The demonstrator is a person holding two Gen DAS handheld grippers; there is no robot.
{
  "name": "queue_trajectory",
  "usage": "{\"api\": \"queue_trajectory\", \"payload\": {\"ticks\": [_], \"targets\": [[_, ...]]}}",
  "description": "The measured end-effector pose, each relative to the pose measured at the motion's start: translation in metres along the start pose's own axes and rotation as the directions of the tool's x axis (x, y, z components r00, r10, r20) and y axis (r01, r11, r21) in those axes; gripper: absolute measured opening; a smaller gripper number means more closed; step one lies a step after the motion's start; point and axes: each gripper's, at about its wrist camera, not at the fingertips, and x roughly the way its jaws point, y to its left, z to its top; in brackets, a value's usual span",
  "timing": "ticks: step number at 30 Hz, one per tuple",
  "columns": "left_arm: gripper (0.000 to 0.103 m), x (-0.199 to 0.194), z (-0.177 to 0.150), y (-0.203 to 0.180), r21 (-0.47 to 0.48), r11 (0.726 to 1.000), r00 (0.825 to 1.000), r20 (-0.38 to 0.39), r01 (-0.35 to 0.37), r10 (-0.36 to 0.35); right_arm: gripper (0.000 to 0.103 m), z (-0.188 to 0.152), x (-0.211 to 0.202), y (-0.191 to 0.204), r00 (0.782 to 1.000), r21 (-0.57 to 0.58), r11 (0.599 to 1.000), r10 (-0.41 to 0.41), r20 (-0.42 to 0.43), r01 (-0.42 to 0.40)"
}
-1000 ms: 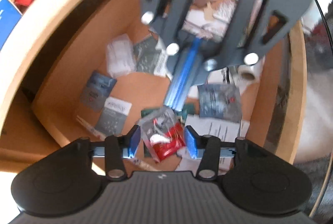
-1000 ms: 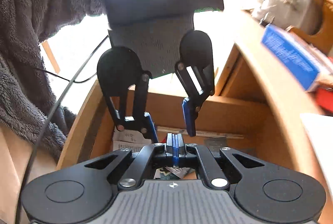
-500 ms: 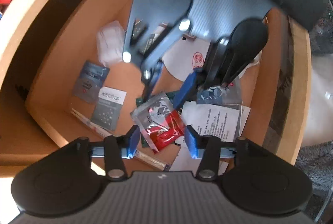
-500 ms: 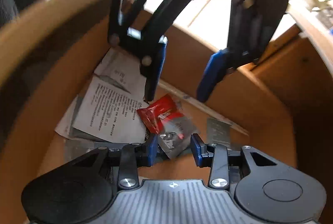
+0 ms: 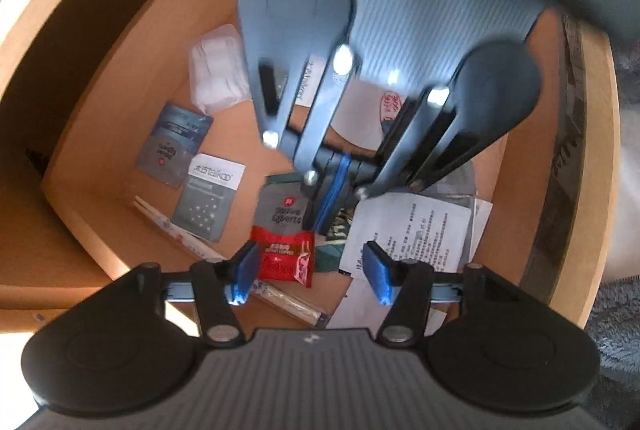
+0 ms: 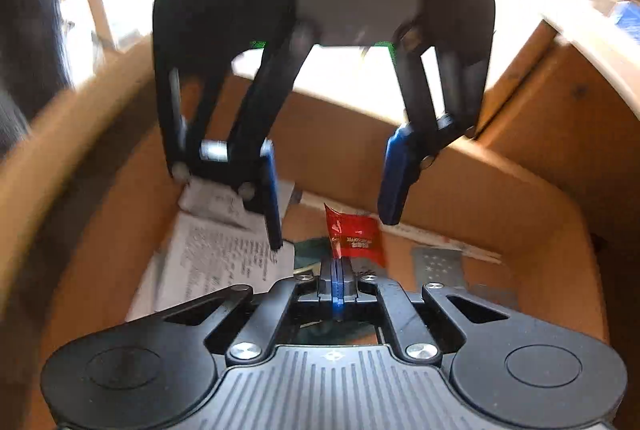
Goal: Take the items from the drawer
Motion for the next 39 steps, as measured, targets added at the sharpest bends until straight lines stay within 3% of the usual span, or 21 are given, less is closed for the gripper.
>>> {"api": "queue_trajectory", "payload": {"ticks": [2, 7, 9, 11, 13, 16, 19, 21, 23, 25, 28, 31, 33, 36, 39], "targets": [[0.072, -0.002, 0.000, -0.001, 0.006, 1.000, 1.000, 0.025, -0.014, 0.014, 0.000, 0.002, -0.019, -0.007, 0.999, 0.045, 0.999, 0.023, 0.035, -0.024], [0.071, -0.008, 0.001, -0.004, 0.032, 0.999, 0.998, 0.068, -0.010, 0.008, 0.000, 0.011, -0.047, -0.011, 0.995, 0.131, 0.990, 0.032, 0.098, -0.045], [0.053, -0.009, 0.002, -0.008, 0.059, 0.998, 0.996, 0.081, -0.027, 0.022, 0.000, 0.011, -0.059, -0.012, 0.993, 0.135, 0.990, 0.024, 0.117, -0.039], [0.017, -0.011, 0.005, -0.004, 0.037, 0.999, 0.995, 0.096, -0.030, 0.026, 0.000, 0.011, -0.067, -0.010, 0.992, 0.123, 0.992, 0.003, 0.126, -0.019], [0.006, -0.013, 0.008, 0.000, 0.010, 0.999, 0.993, 0.112, -0.030, 0.029, 0.000, 0.013, -0.080, -0.004, 0.990, 0.119, 0.993, -0.014, 0.139, -0.003], [0.003, -0.017, 0.011, -0.006, 0.049, 0.997, 0.992, 0.115, -0.055, 0.049, 0.000, 0.013, -0.074, -0.006, 0.991, 0.108, 0.993, -0.055, 0.124, 0.042], [0.004, -0.012, 0.013, -0.014, 0.084, 0.993, 0.994, 0.080, -0.081, 0.074, 0.003, 0.016, -0.082, -0.006, 0.993, 0.086, 0.991, -0.108, 0.048, 0.104], [0.011, -0.013, 0.014, -0.019, 0.103, 0.990, 0.993, 0.086, -0.096, 0.087, 0.017, 0.008, -0.079, 0.000, 0.991, 0.024, 0.991, -0.130, -0.016, 0.130], [0.038, -0.010, 0.018, -0.022, 0.120, 0.987, 0.992, 0.079, -0.108, 0.099, 0.054, -0.001, -0.069, 0.010, 0.983, -0.058, 0.985, -0.164, -0.081, 0.160], [0.044, -0.008, 0.024, -0.024, 0.131, 0.986, 0.992, 0.083, -0.100, 0.090, 0.054, -0.015, -0.055, 0.011, 0.967, -0.045, 0.980, -0.201, -0.156, 0.196], [0.049, -0.005, 0.034, -0.025, 0.132, 0.989, 0.993, 0.101, -0.067, 0.054, 0.054, -0.035, -0.049, -0.011, 0.976, 0.196, 0.973, -0.081, -0.203, 0.122], [0.058, 0.001, 0.048, -0.025, 0.125, 0.992, 0.993, 0.116, -0.009, -0.005, 0.054, -0.049, -0.048, -0.031, 0.985, 0.411, 0.908, -0.006, -0.175, 0.078], [0.059, 0.008, 0.057, -0.025, 0.119, 0.993, 0.992, 0.119, 0.016, -0.031, 0.054, -0.061, -0.044, -0.037, 0.986, 0.524, 0.849, 0.025, -0.168, 0.067], [0.063, 0.017, 0.064, -0.026, 0.135, 0.991, 0.991, 0.129, 0.022, -0.040, 0.056, -0.072, -0.032, -0.041, 0.980, 0.586, 0.807, 0.055, -0.194, 0.071], [0.065, 0.025, 0.064, -0.027, 0.132, 0.991, 0.990, 0.131, 0.025, -0.042, 0.058, -0.072, -0.031, -0.035, 0.980, 0.543, 0.837, 0.039, -0.193, 0.074]]}}
